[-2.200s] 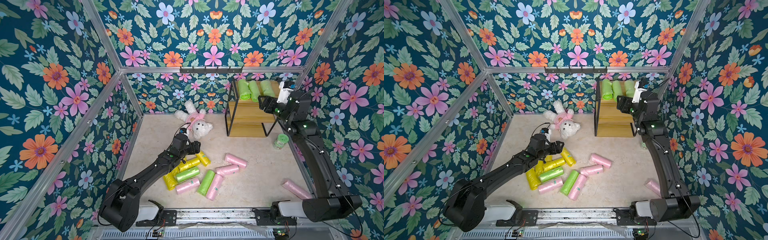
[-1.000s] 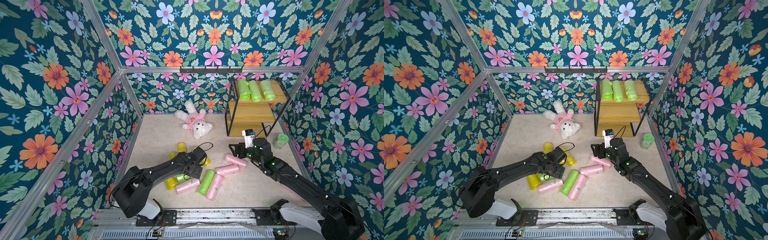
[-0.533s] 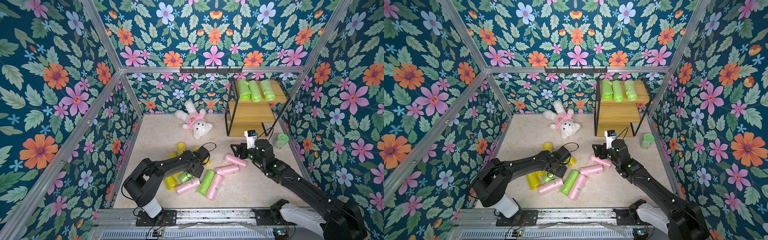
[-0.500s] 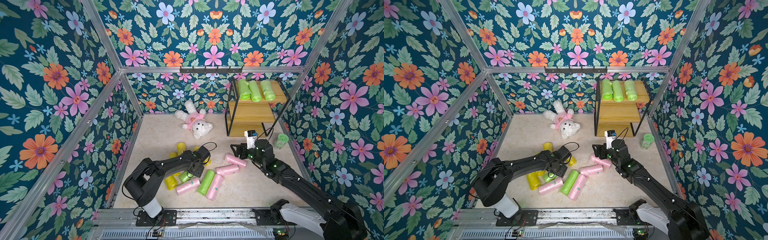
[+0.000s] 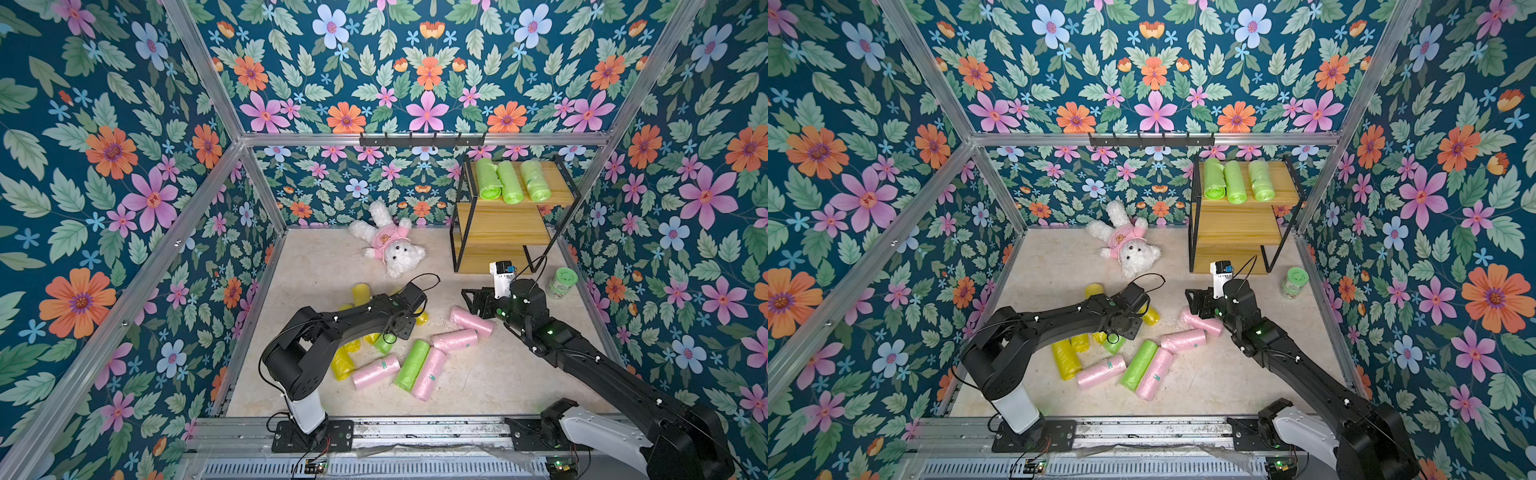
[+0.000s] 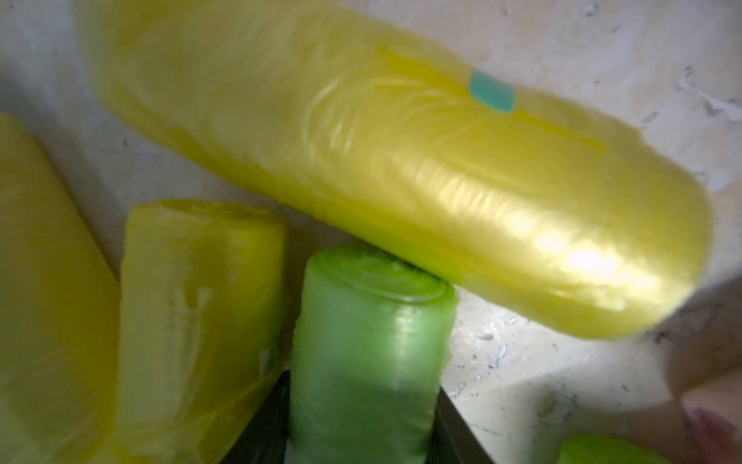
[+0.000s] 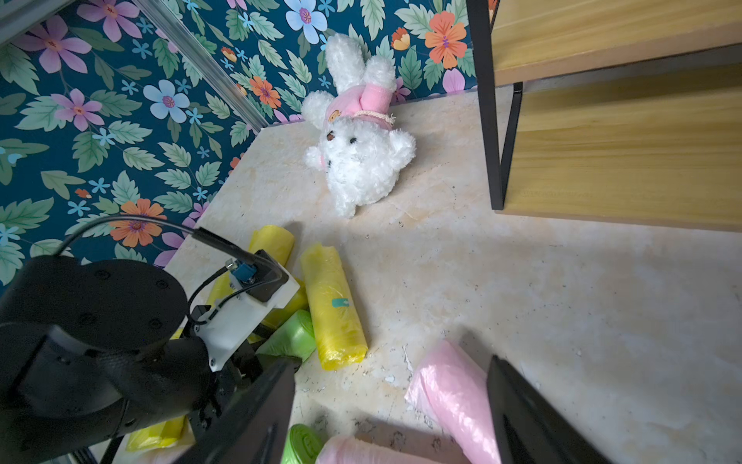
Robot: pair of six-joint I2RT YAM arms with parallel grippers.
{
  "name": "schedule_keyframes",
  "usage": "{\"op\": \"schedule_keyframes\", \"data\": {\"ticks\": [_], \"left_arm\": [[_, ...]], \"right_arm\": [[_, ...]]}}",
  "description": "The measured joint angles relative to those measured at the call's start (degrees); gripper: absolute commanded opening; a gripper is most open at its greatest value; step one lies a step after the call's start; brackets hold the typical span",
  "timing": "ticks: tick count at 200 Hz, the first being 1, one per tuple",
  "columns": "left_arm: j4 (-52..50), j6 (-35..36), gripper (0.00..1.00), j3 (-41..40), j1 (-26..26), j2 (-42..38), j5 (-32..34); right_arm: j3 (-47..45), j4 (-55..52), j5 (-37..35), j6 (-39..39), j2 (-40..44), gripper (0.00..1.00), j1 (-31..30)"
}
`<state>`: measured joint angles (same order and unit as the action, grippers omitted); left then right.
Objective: Sort the rolls of trash bags by color and place them on the shelf
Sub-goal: Pick up the roll of trash bags from the center of the board.
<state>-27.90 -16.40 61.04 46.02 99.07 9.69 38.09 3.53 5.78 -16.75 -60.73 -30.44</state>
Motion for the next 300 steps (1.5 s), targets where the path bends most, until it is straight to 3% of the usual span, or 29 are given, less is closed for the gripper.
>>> {"op": "schedule_keyframes", "data": {"ticks": [53, 95, 123, 162, 220, 300], "left_arm": [[1.3, 0.0, 0.44, 1.8, -2.3, -5.9, 0.0], [6.9, -3.8, 0.39, 1.0, -8.9, -14.5, -4.5], [16.8, -11.8, 0.38, -2.4, -13.0, -20.5, -9.2], [33.9, -24.6, 0.38, -6.5, -13.0, -25.0, -14.9], [54.9, -41.9, 0.37, -14.2, -11.5, -29.1, -13.7], [72.7, -53.3, 0.37, -19.2, -9.0, -28.9, -11.0]], "right_arm": [[0.4, 0.2, 0.6, -1.0, 0.3, 0.8, 0.0], [0.2, 4.4, 5.0, -4.2, -0.1, 0.79, -0.4], [-1.2, 12.6, 8.6, -8.8, -1.6, 0.81, -3.1], [-3.1, 27.0, 10.7, -15.7, -4.7, 0.84, -6.9], [-2.2, 39.8, 8.8, -18.7, -9.0, 0.94, -12.5], [2.3, 48.5, 6.6, -23.3, -16.3, 0.94, -14.1]]}}
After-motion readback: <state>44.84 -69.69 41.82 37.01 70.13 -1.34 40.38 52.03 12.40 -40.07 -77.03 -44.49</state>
